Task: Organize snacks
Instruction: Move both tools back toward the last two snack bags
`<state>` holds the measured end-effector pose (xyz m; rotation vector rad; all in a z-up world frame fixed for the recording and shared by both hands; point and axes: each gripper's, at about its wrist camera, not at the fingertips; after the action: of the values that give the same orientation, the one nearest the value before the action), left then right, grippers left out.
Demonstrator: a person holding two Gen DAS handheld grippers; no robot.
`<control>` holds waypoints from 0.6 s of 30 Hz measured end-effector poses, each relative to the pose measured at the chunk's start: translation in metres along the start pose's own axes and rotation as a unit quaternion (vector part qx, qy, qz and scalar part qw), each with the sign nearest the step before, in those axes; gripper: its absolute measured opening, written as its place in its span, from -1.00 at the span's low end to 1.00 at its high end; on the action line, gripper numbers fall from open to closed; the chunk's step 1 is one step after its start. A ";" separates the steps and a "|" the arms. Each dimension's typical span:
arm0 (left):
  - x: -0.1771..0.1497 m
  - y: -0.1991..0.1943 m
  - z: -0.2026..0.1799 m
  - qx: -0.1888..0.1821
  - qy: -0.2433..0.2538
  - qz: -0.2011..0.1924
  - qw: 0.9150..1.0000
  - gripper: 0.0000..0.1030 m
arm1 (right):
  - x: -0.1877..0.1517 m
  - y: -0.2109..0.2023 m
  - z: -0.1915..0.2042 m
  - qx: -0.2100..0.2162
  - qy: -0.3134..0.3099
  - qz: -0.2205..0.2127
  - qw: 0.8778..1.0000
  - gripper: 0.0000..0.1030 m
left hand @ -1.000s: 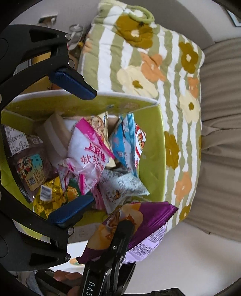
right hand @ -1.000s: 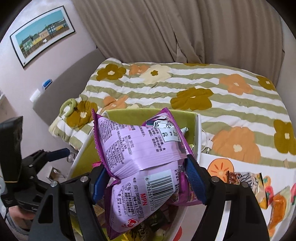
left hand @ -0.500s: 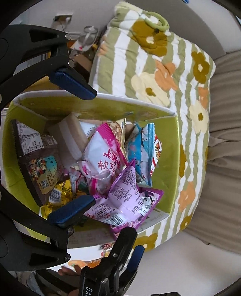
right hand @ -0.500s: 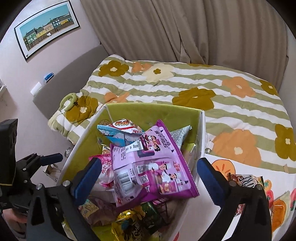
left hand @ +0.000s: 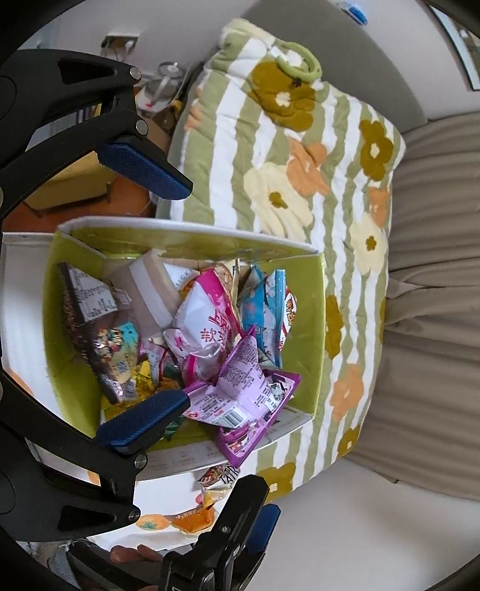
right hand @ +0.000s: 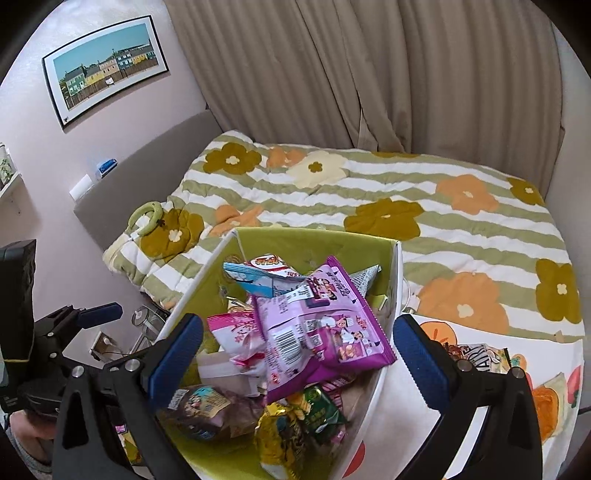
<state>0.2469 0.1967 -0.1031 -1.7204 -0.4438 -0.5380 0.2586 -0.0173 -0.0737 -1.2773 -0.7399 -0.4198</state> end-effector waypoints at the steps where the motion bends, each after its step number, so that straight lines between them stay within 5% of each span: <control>1: -0.003 -0.005 0.000 -0.001 0.001 -0.004 1.000 0.98 | -0.002 -0.005 0.002 -0.002 0.000 -0.003 1.000 0.99; 10: -0.022 -0.040 -0.008 0.014 0.027 -0.028 0.999 0.98 | -0.027 -0.051 0.009 -0.037 0.020 -0.031 0.999 0.99; 18: -0.038 -0.045 -0.044 -0.041 0.062 -0.033 0.997 0.98 | -0.065 -0.087 -0.011 -0.088 0.063 -0.037 0.993 0.99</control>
<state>0.1851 0.1626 -0.0814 -1.7439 -0.3945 -0.7160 0.1583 -0.0582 -0.0595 -1.3774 -0.6559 -0.6324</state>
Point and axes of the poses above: each gripper's, at about its wrist camera, not at the fingertips, and y roughly the way its jaws point, z to its left, x to its top, and after that the axes turned 10 degrees about -x, right-handed
